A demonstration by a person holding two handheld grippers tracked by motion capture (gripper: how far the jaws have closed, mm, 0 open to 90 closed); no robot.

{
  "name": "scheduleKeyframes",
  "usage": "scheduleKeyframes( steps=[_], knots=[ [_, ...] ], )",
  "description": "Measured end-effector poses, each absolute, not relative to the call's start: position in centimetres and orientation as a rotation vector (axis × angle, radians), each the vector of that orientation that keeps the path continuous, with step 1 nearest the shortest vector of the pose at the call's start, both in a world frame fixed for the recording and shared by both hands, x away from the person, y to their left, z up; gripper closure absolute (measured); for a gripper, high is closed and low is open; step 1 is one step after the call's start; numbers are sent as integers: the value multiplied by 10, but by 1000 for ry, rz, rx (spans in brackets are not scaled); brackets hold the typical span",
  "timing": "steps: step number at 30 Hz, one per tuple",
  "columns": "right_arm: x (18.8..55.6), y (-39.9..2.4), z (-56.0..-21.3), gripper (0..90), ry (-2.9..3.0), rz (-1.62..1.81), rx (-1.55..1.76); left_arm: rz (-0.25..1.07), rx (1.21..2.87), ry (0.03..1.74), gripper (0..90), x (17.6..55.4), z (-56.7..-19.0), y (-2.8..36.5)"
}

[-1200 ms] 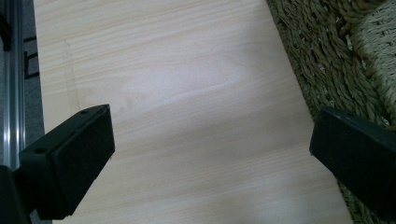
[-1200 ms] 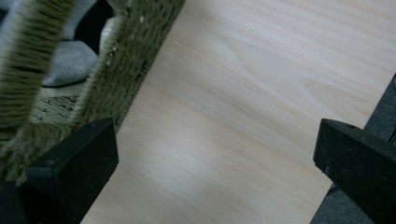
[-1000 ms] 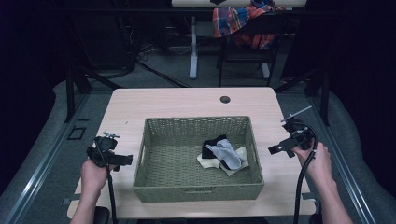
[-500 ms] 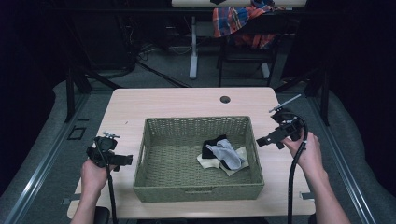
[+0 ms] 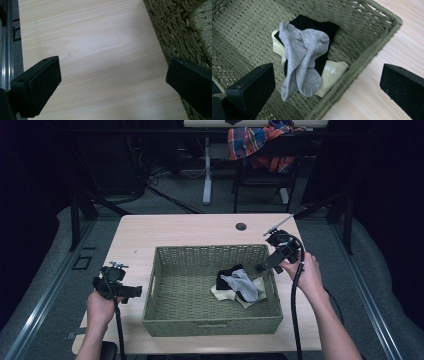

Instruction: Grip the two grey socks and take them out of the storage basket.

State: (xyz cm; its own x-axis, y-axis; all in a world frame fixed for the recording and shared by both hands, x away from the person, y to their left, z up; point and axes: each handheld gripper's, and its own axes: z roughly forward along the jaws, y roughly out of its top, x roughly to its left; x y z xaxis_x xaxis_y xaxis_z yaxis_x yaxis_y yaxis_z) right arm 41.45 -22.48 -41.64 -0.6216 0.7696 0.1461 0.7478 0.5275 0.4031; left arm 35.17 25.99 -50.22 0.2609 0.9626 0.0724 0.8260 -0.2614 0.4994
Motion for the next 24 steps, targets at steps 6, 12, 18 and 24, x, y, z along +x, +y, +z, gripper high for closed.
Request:
scheduleKeyframes(
  steps=[6,12,18,24],
  knots=[
    [422,-212,-420,0,2750,669,1315,520,2179,1633,1,352,-502,260],
    [429,-201,-426,32,2771,664,1317,518,2180,1631,1,352,-502,260],
    [429,-194,-440,168,2792,641,1305,518,2183,1627,1,352,-501,259],
    [431,-188,-453,393,2802,574,1307,519,2182,1629,1,352,-501,260]
  ],
)
